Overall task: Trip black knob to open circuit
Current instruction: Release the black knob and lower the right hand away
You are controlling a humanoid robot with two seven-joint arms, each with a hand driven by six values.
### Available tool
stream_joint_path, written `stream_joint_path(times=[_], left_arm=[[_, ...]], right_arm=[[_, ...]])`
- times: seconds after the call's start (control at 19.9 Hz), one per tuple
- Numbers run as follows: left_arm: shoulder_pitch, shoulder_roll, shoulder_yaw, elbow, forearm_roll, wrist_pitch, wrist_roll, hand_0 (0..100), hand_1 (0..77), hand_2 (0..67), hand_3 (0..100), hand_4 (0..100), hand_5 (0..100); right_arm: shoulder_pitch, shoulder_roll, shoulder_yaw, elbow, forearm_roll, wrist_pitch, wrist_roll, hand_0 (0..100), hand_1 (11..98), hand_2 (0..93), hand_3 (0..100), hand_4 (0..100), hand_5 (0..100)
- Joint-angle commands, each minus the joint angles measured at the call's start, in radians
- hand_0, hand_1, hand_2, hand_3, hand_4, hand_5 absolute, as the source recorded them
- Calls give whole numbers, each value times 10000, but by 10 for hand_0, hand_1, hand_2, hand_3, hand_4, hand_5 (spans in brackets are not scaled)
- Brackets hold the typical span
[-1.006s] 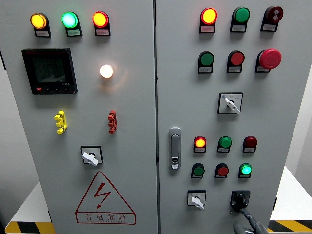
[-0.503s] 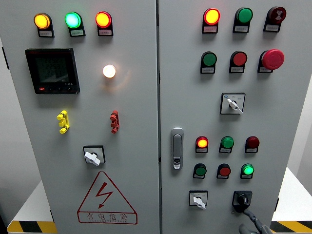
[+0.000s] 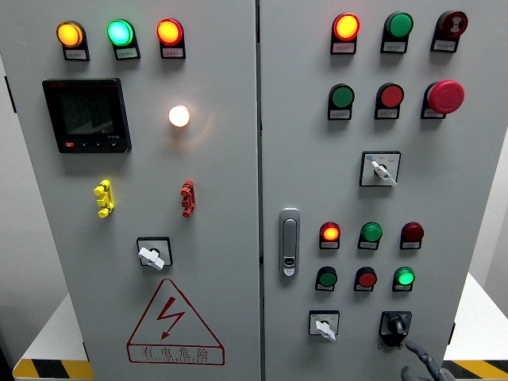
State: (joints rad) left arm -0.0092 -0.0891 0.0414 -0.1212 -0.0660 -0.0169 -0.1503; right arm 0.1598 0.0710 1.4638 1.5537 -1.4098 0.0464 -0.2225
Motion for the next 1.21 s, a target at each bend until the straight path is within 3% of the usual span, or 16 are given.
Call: stream_joint_path(times=[0.0,0.1,0.2,0.3,0.55,0.7,1.16], left_arm=[[0,1,0,0,0,0,0,0,31,129,214,67,16],[0,-14,0,0,0,0,0,0,31,129,214,67,16],[0,1,0,0,0,0,0,0,31,129,214,67,16],[0,1,0,0,0,0,0,0,31,129,214,67,16],[0,1,0,0,0,0,0,0,30,129,214,67,16],[0,1,0,0,0,0,0,0,30,129,214,67,16],[0,-14,0,0,0,0,0,0,33,129,214,67,16]], right_arm=[[-232,11,27,262,1,12,16,904,458,24,669,630,872],[-508,57,12,522,1,12,16,904,459,26,551,481,749],[-769,149,12,814,1,12,16,900,468,36,439,376,651],[-1060,134,12,1059,1,12,16,891,483,46,343,300,567],[-1567,72,27,1382,-15,12,46,893,489,66,258,227,447],[-1720,133,42,1398,-45,12,46,896,488,80,217,187,392],[-1798,180,119,1398,-137,12,62,883,521,114,178,148,333]])
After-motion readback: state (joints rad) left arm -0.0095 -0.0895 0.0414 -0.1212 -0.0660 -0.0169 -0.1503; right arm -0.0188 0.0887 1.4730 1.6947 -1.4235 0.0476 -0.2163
